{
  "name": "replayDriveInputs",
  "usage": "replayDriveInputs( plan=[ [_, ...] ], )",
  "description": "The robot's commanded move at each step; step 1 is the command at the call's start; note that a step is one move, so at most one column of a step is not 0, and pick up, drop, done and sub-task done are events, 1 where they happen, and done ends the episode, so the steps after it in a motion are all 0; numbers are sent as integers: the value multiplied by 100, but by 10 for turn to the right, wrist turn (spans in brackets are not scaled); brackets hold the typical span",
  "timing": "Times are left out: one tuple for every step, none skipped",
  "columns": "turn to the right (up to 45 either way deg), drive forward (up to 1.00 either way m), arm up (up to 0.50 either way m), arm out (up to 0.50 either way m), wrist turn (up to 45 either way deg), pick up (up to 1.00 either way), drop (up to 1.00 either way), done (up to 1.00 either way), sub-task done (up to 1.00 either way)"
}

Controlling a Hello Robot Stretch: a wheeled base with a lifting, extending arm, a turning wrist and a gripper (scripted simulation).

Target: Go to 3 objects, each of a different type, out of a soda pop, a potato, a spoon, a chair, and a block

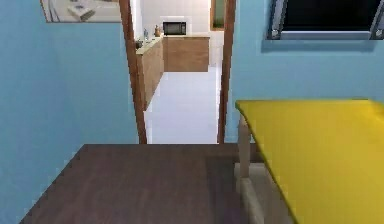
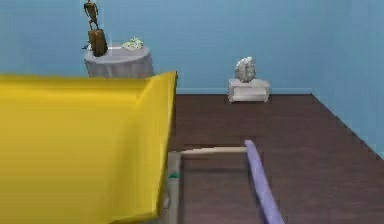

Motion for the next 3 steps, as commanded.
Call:
replayDriveInputs(
  plan=[
    [0,100,0,0,0,0,0,0,0],
    [0,100,0,0,0,0,0,0,0],
    [0,15,0,0,0,0,0,0,0]
  ],
)
